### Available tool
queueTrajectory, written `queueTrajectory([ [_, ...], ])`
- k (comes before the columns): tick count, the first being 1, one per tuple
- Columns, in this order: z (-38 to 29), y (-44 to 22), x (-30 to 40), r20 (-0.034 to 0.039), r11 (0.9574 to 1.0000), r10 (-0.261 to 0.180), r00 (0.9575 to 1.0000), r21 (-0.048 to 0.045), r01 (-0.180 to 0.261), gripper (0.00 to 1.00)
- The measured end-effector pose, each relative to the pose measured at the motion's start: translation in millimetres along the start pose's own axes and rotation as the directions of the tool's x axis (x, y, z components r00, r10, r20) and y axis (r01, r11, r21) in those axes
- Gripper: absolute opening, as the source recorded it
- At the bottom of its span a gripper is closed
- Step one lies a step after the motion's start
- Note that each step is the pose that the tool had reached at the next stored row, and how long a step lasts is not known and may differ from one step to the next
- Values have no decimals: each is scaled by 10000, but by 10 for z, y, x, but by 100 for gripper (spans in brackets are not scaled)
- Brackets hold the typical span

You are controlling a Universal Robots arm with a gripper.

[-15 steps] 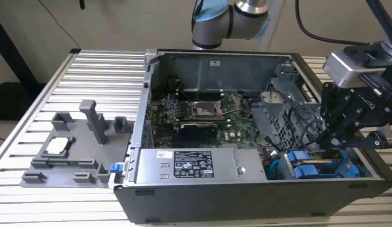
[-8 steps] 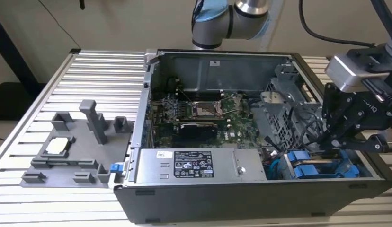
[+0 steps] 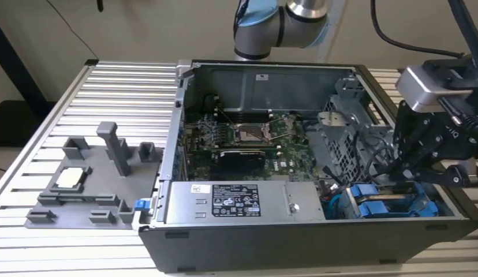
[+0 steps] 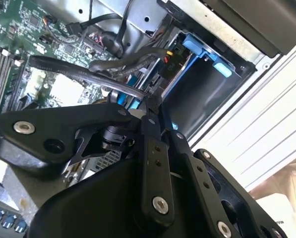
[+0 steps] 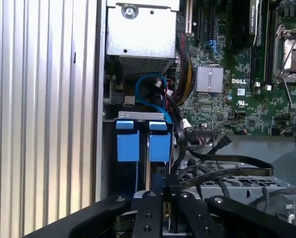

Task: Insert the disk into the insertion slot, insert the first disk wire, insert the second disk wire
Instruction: 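Insert the second disk wire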

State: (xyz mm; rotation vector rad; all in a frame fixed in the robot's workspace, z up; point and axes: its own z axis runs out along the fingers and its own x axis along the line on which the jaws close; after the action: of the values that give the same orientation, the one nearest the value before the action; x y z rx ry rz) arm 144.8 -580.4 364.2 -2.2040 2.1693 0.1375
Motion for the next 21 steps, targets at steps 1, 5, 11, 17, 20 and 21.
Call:
queueTrajectory([
  [1,1,0,0,77,10000,40,10000,5,-40,16],
  [5,1,0,2,100,10000,48,9999,6,-48,16],
  [11,47,-7,39,200,10000,45,9998,7,-45,16],
  [17,87,-40,71,546,10000,43,9985,11,-43,16],
  [20,96,-48,77,545,10000,45,9985,0,-45,16],
  [21,100,-50,82,543,10000,46,9985,-2,-46,16],
])
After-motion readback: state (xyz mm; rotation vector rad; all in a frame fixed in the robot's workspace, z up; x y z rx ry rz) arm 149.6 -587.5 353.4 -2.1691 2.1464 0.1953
